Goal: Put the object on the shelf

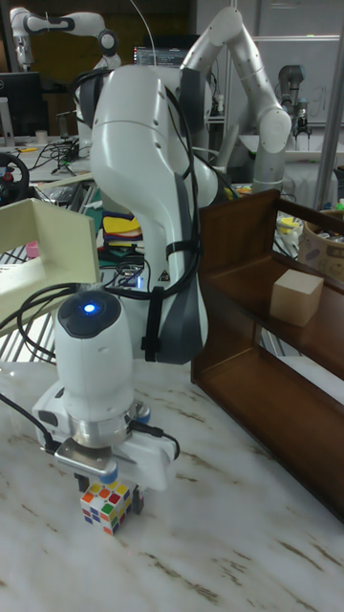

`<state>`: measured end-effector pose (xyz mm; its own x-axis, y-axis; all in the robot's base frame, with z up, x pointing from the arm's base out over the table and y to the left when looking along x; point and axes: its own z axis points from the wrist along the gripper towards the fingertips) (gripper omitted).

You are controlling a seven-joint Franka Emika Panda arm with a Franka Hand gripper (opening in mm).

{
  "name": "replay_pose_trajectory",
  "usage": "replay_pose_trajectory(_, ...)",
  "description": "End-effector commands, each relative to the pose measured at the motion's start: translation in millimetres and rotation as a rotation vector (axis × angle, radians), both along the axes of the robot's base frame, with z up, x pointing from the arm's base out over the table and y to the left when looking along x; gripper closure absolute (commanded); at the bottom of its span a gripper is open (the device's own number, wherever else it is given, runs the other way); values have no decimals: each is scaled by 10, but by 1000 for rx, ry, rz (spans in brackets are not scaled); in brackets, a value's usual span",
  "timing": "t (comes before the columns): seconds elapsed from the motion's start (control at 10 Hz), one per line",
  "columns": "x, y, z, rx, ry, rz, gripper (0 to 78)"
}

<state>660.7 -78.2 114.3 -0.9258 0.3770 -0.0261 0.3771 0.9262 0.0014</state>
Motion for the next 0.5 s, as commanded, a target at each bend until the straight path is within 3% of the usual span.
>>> replay_pose_trajectory(0.1,-69,-54,-46,-1,-11,3,1)
replay_pose_trajectory(0.5,-103,-50,-139,-1,-16,1,1)
